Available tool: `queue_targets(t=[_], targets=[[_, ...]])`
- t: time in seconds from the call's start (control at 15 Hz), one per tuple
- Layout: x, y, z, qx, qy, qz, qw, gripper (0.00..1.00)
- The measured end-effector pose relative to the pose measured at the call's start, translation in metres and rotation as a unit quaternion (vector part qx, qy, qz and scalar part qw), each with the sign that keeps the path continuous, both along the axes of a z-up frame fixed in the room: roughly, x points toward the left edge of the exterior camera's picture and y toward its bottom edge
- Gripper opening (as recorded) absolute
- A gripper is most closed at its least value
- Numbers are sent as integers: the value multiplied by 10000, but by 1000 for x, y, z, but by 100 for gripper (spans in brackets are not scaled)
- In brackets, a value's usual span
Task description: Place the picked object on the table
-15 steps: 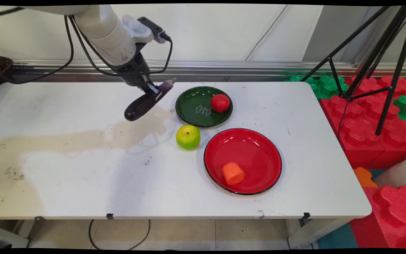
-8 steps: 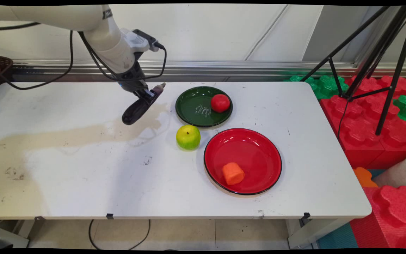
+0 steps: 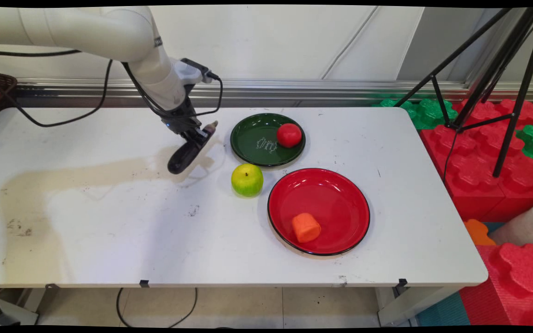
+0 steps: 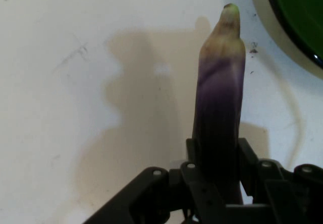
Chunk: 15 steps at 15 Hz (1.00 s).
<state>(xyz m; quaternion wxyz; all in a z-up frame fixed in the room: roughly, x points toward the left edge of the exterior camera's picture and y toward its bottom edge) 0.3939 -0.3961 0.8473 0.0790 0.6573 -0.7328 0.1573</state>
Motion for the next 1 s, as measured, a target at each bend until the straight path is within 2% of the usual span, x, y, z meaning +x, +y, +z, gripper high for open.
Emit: queue_targets(t=[0.27,0.6,0.67,1.0], targets=[[-1,-7,-18,82,66,64,9999,0],[-1,-11,-29,120,118,89,9998,0],[-1,-11,-31,121,125,77,9998,100],[1,-12,-32,63,113,-41,9999,100]])
